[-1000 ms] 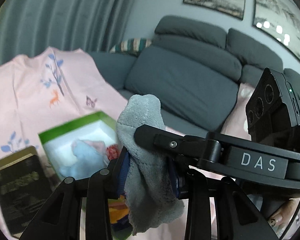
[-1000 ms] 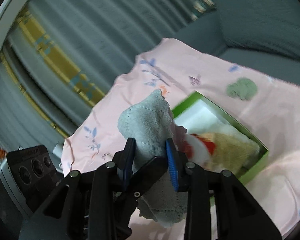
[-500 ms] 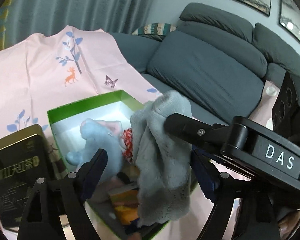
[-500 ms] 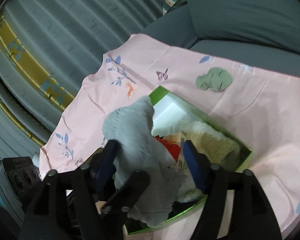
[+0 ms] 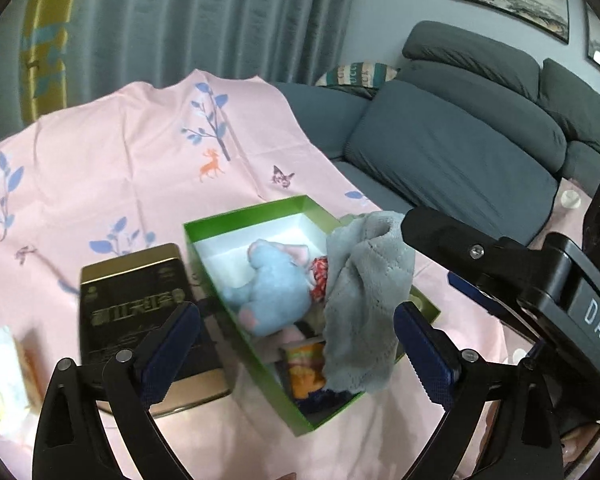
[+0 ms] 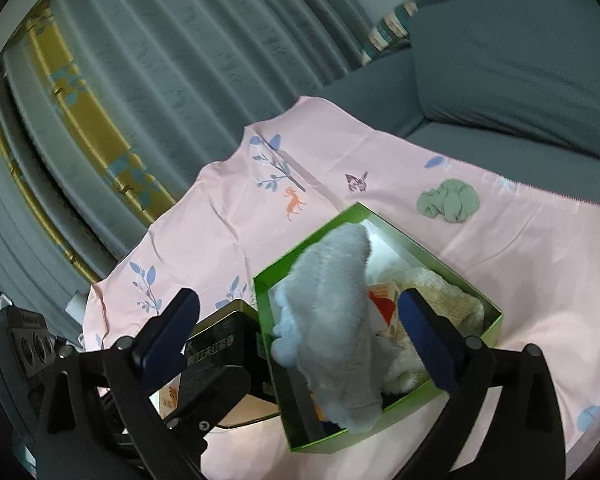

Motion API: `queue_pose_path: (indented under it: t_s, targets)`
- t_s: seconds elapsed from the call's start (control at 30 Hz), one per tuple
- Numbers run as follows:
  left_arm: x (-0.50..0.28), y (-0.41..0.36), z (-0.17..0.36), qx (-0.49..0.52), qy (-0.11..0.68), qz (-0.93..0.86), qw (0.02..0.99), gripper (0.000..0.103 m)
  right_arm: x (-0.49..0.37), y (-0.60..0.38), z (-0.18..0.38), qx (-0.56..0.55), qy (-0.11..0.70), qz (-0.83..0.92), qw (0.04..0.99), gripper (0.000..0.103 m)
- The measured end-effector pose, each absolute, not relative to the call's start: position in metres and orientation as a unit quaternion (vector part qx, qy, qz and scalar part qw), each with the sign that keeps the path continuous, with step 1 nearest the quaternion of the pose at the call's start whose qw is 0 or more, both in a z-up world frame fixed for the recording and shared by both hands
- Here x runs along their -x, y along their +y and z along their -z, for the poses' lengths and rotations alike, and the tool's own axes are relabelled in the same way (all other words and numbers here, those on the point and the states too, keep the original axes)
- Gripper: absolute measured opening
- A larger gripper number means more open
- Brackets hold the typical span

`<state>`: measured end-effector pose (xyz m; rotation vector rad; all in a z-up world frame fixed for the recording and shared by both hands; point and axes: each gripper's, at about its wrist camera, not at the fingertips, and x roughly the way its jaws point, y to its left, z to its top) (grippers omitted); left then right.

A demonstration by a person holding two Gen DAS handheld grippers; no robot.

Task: Organize soft objects
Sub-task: 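Lower the grey cloth into the green box and open the right gripper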

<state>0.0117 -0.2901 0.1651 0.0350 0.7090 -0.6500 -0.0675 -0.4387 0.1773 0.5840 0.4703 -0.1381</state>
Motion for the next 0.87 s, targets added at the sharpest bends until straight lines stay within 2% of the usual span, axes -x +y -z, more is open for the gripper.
queue_pose_path:
  t_s: [0.37, 0.87]
  targets:
    - [0.005, -0.264, -0.183, -0.006, 0.329, 0.293, 0.898, 0.098, 0.092, -0.414, -0.202, -0.208, 0.222, 0.114, 0.946, 0.102]
    - [0.008, -0.256, -0.180, -0.002, 0.335, 0.293, 0.896, 0.098, 0.095, -0.407, -0.200, -0.190, 0.230, 0.141, 0.944, 0.102]
